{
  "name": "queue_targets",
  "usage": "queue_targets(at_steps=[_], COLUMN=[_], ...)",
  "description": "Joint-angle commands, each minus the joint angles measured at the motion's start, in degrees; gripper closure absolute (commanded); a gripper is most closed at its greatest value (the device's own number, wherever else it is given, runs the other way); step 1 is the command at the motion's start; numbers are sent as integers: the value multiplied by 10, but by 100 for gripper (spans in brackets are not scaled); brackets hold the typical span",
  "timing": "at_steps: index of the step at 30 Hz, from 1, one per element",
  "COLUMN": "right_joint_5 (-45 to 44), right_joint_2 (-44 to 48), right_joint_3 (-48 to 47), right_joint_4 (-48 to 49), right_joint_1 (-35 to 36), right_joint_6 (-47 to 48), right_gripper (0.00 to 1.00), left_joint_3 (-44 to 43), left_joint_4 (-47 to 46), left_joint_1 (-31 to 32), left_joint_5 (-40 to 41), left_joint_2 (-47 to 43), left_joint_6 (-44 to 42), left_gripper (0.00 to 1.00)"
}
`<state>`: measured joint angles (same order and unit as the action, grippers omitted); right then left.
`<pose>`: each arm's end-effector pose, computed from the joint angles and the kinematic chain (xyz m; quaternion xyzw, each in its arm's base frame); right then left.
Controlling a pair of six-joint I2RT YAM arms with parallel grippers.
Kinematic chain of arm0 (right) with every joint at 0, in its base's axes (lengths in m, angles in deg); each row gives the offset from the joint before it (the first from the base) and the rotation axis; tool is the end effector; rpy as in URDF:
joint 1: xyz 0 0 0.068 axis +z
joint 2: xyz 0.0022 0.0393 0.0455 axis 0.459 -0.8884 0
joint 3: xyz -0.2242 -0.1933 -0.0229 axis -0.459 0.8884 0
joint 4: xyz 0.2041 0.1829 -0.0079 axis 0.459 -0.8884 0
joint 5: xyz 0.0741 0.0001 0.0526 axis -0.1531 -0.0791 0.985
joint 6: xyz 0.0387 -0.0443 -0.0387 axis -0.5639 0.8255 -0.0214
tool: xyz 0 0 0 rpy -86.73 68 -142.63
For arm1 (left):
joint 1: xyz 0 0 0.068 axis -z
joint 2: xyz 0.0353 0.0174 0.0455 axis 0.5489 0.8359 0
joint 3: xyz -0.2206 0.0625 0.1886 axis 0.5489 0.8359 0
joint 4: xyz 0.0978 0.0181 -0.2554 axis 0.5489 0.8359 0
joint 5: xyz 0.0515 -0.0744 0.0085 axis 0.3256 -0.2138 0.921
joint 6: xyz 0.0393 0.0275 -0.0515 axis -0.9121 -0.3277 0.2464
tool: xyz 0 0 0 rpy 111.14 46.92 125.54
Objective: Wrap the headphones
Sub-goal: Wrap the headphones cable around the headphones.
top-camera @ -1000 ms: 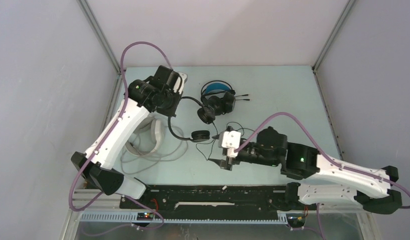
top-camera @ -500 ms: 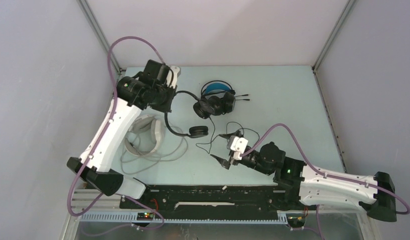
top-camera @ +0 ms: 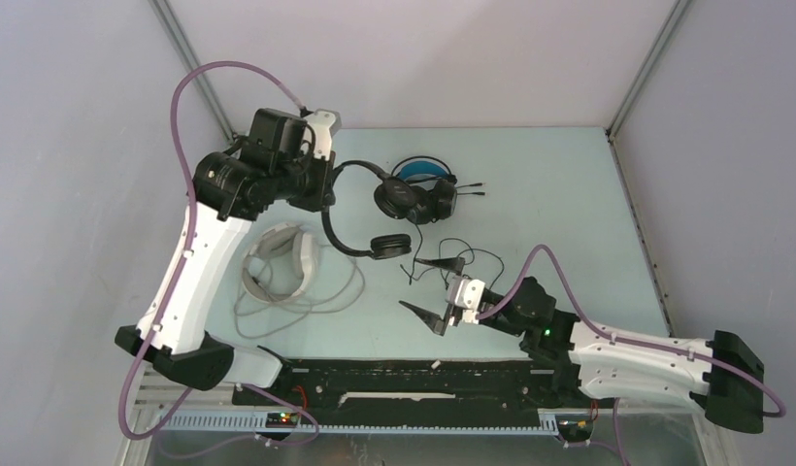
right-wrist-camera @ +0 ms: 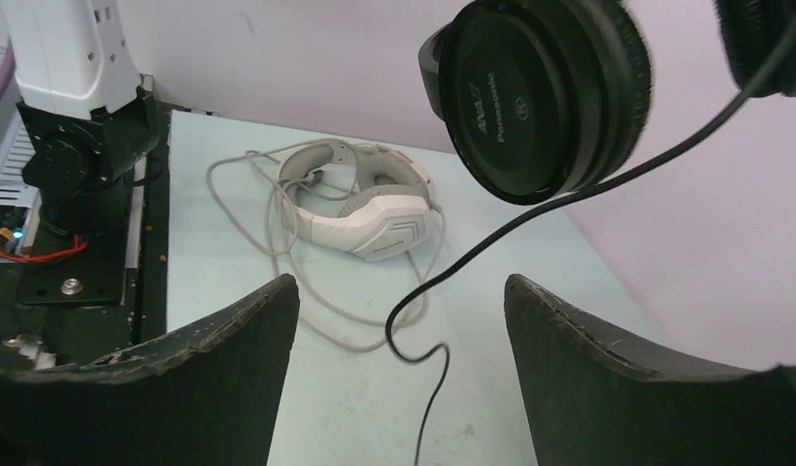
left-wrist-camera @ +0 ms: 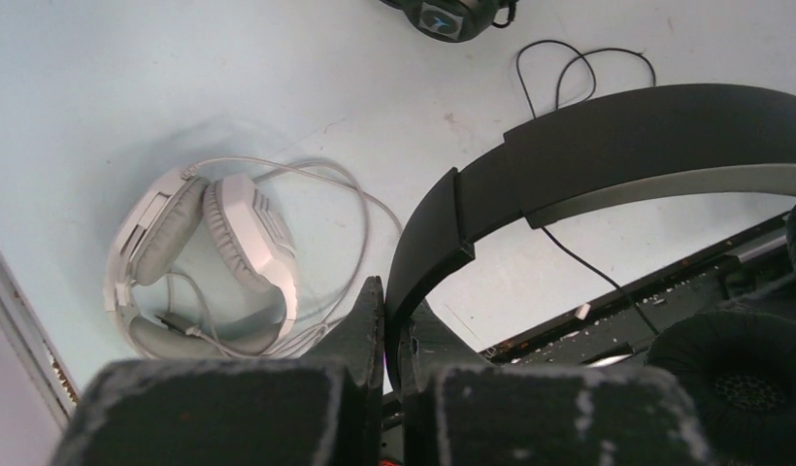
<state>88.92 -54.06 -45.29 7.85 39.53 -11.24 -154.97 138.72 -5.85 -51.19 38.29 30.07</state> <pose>0.0821 0.2075 0.3054 -0.4771 0.4411 0.3299 0.6848 0.2253 -0.1176 0.4830 0.1644 0.9090 -0.1170 0.3647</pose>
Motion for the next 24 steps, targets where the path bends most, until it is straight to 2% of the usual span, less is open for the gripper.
queue_targets(at_steps=[1, 8, 20, 22, 24], right_joint_5=[15, 59, 67, 61, 46], right_joint_2=[-46, -75, -128, -134, -140], right_joint_3=[7, 16, 16, 16, 16], right_joint_4=[102, 150, 168, 168, 163], right_joint_1=[-11, -49, -54, -56, -59], right_joint_6=[25, 28, 19, 13, 6], right_gripper=[21, 22, 30, 34, 42], left_joint_3=[-15, -4, -8, -5, 3], left_joint_4=[-27, -37, -54, -56, -58], left_joint_1=[-2, -2, -2, -2, -2], left_joint_5=[-61, -89, -140, -146, -154], left_joint_2=[-29, -47, -45, -46, -46], left_joint_6=[16, 16, 24, 22, 17], left_gripper=[100, 100, 100, 100, 100])
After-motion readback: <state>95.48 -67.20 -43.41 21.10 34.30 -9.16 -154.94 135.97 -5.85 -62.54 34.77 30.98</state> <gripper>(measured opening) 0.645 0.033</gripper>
